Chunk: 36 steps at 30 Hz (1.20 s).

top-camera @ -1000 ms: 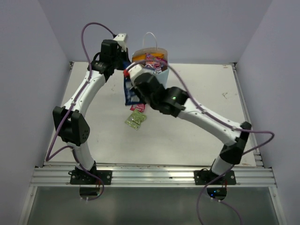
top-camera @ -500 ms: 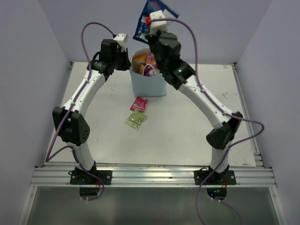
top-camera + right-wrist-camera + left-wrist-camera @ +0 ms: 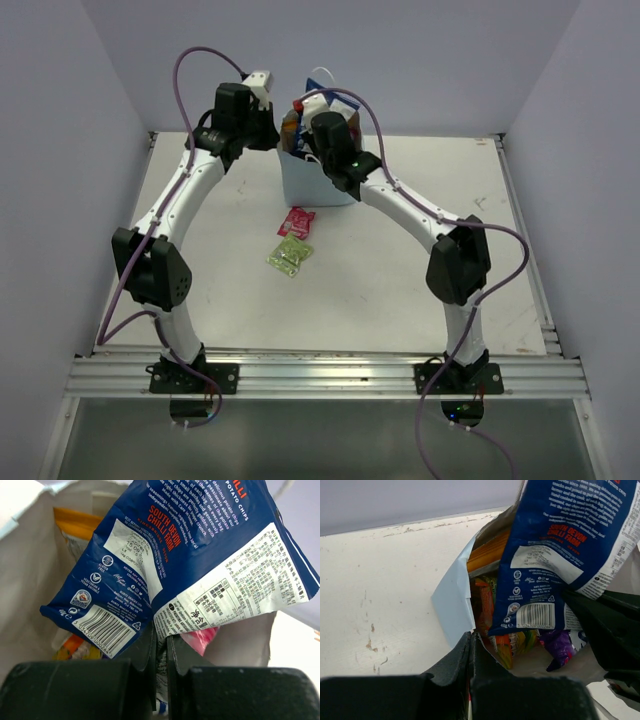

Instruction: Place the snacks into the paper bag

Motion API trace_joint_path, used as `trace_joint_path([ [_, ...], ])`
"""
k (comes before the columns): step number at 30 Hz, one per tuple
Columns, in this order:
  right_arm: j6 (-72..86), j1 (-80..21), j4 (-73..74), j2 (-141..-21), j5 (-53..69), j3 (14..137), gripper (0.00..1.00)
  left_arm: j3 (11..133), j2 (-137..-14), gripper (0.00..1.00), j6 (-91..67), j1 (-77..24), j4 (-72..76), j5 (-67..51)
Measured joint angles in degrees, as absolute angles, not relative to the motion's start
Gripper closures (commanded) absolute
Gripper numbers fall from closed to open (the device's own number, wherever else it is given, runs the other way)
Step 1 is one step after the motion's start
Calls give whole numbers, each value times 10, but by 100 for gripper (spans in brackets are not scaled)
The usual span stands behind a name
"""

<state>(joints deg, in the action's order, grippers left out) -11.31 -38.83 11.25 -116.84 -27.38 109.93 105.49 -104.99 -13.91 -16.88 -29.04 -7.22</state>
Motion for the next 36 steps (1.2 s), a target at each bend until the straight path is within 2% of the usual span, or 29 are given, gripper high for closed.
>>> trace_joint_path([
  [7,-75,-382,193,-1150,-231,1098,100,1056,-1050,100,-139,-169,-295,-72],
  [16,-29,-363,331,-1246,-134,1260,100,1056,-1050,100,-139,-169,-296,-70],
  [36,40,-319,439,-1313,-69,1384,95,1076,-1063,100,-139,-169,-295,-71],
])
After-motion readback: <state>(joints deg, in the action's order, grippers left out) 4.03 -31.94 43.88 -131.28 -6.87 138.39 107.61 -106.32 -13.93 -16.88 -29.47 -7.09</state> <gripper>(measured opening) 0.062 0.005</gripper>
